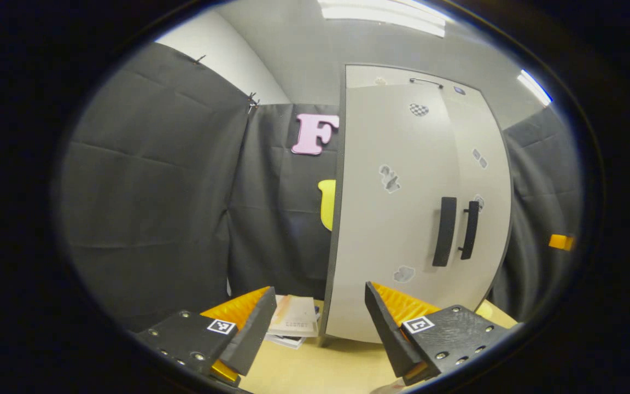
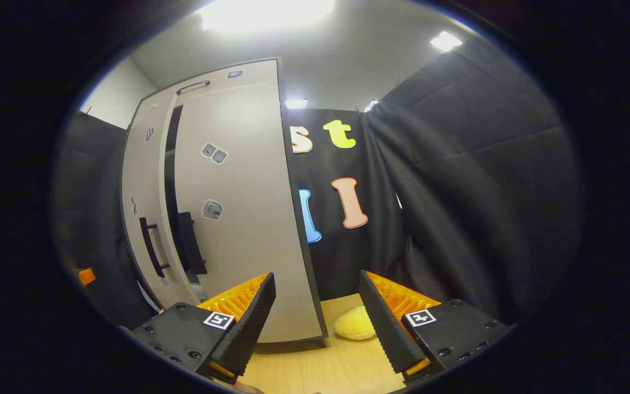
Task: Grasp the bottle in the cabinet with the left hand and place it on the coaster, then close the right door with the right hand and the left door with the left hand.
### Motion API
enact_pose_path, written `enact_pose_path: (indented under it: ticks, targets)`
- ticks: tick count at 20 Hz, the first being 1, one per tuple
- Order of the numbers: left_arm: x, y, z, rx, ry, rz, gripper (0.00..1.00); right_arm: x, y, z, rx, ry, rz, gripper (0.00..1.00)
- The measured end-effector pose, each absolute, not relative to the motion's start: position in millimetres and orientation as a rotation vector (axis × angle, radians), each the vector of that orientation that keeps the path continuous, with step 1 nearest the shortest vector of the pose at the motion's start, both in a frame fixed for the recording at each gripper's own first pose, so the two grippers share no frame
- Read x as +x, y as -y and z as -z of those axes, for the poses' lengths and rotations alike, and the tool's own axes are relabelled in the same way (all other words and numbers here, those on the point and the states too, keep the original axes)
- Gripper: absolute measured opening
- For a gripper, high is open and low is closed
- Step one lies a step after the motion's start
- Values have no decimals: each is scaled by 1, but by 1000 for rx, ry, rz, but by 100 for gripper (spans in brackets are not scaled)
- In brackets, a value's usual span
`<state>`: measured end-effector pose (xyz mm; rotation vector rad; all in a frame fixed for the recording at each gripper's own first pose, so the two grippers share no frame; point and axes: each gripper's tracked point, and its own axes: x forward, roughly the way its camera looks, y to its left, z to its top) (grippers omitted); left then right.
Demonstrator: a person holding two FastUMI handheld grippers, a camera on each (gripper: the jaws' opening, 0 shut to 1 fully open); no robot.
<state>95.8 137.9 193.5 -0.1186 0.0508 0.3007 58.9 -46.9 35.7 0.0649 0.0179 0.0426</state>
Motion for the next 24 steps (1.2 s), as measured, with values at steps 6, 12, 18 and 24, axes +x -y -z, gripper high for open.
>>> enact_pose_path:
  ticks: [6,12,18,24]
  targets:
    - [94,-155,-184,-84,-36,-302,100,66,25,-32,53,-35,-54,98]
    - [99,-142,-178,26,-15,-255,94,81,25,-27,28,-59,-13,98]
    - [116,-101,-182,-11,-32,-174,94,90,49,-31,-29,-18,44,98]
    - [100,-48,-204,19,-3,-235,94,110,75,-18,-16,-12,-88,98]
